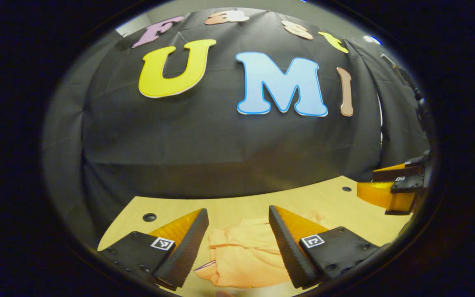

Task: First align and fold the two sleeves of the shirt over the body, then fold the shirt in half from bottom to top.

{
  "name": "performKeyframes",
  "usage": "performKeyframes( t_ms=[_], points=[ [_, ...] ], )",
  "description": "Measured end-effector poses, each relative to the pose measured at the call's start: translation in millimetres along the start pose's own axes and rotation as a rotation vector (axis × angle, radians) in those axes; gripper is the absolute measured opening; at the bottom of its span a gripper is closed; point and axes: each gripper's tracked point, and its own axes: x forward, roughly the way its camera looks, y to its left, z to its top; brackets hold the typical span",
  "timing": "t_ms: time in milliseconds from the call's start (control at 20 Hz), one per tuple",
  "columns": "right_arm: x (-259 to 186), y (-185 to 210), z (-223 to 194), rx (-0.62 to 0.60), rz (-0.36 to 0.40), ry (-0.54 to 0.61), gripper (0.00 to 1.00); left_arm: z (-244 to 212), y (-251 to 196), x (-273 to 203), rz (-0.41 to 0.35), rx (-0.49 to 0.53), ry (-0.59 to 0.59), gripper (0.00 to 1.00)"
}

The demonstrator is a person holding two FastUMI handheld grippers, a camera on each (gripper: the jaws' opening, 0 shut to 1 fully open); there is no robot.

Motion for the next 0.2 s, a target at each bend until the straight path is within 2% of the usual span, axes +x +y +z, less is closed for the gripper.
performKeyframes(
  t_ms=[200],
  points=[
    [-39.4, -10.3, 12.6, -0.057, -0.006, -0.079, 0.76, 19.3, -18.9, -38.2, 0.001, -0.021, -0.053, 0.96]
  ],
)
